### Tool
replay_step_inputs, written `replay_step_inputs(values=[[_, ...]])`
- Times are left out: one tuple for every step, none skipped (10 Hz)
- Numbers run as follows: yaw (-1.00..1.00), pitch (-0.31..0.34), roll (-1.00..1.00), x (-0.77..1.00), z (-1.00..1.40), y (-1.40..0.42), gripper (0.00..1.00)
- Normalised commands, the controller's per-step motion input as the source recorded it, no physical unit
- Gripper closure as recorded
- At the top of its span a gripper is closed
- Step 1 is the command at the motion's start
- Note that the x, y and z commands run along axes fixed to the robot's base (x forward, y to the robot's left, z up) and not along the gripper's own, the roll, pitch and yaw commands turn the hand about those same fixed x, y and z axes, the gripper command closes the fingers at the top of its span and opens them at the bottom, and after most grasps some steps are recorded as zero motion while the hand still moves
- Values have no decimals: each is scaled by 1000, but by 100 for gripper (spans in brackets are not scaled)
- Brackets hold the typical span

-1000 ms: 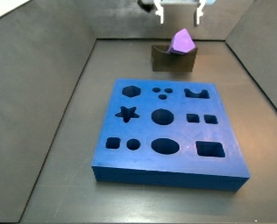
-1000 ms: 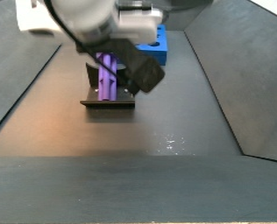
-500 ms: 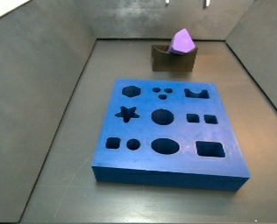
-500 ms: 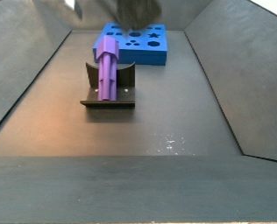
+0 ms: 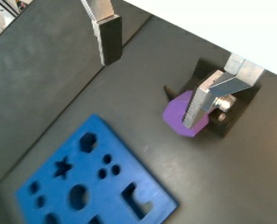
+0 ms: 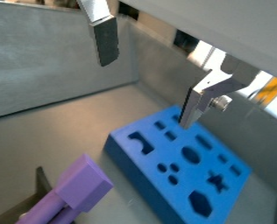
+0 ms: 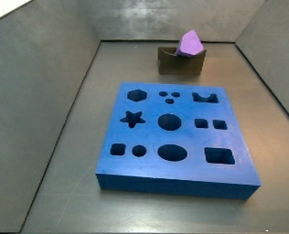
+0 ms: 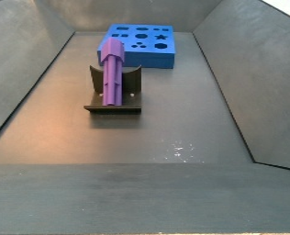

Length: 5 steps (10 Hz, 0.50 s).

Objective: Pick up the 3 prong object. Move up. Rotate the 3 prong object. Place the 3 prong object on the fixture. Regrasp the 3 prong object. Move to above the board. Insert the 3 prong object.
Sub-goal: Regrasp the 3 prong object.

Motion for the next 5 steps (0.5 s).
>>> replay_step_inputs(values=[[19,16,1000,-32,46,2,0],[19,12,1000,-20,16,-22,0],[20,8,1000,-17,12,-30,0],[21,5,1000,-17,21,-22,0],[22,2,1000,-9,13,-18,0]])
